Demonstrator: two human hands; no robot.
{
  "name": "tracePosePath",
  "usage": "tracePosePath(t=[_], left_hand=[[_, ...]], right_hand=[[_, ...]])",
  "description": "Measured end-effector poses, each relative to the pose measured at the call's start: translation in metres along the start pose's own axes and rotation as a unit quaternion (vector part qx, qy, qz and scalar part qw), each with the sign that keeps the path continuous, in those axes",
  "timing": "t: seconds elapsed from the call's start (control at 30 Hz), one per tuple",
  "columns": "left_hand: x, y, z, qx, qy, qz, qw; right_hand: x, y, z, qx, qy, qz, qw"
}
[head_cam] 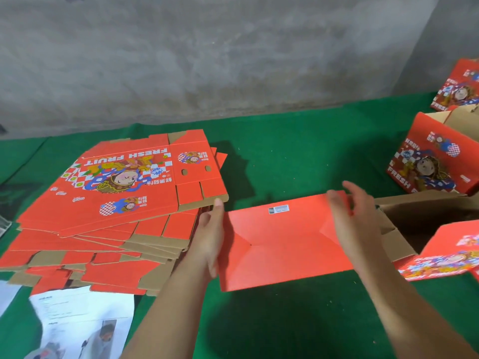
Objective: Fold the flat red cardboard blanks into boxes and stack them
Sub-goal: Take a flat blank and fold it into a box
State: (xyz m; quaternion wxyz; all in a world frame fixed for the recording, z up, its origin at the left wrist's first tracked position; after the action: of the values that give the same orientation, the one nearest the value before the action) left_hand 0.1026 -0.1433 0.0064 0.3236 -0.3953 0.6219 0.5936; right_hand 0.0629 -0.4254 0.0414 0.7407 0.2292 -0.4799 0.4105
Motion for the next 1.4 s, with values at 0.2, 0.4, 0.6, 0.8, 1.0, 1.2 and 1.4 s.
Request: tracePosePath(t=[0.2,0.4,0.6,0.8,1.0,1.2,1.4], left_hand=[[0.036,0.007,-0.018,0.049,0.139,-0.143,0.979],[0.072,0.018,-0.021,0.067,0.01,-0.055,0.996],[0.096,0.036,-0.06,0.126,-0.132,-0.147,0.972],[0.092,0.032,-0.076,0.235,-0.161,-0.176,0.942],[0.1,0.023,-0.098,0.233,-0.15,-0.177,0.944],[0.106,-0.009,-0.083,0.078,-0.089,0.053,0.992],[0.107,-0.012,-0.096,0.083,-0.107,-0.078,0.988]], right_hand=[[-0.024,0.0,0.03,0.071,-0.017,-0.108,0.991],[-0.085,0.024,0.026,0.158,0.015,-0.033,0.987],[-0.112,0.066,-0.033,0.158,0.151,-0.117,0.969],[-0.106,0.076,-0.065,0.159,0.206,-0.067,0.963],[-0.111,0.055,-0.071,0.153,0.259,-0.009,0.954],[-0.112,0.073,-0.084,0.119,0.408,0.1,0.9],[-0.119,0.074,-0.089,0.048,0.428,0.184,0.884]])
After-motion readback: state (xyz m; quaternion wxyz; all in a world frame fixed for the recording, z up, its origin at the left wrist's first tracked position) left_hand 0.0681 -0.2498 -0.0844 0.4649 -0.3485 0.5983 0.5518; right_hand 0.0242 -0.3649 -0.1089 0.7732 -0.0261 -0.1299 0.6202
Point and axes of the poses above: each hand's wrist, its own y-axis away from the middle knuckle, its own z-axis out of the back of the hand, x = y × z, the point moved 3 cm from there along -y, towards the middle knuckle, and after that the axes turned 5 degrees about -z, right-handed, at the moved point
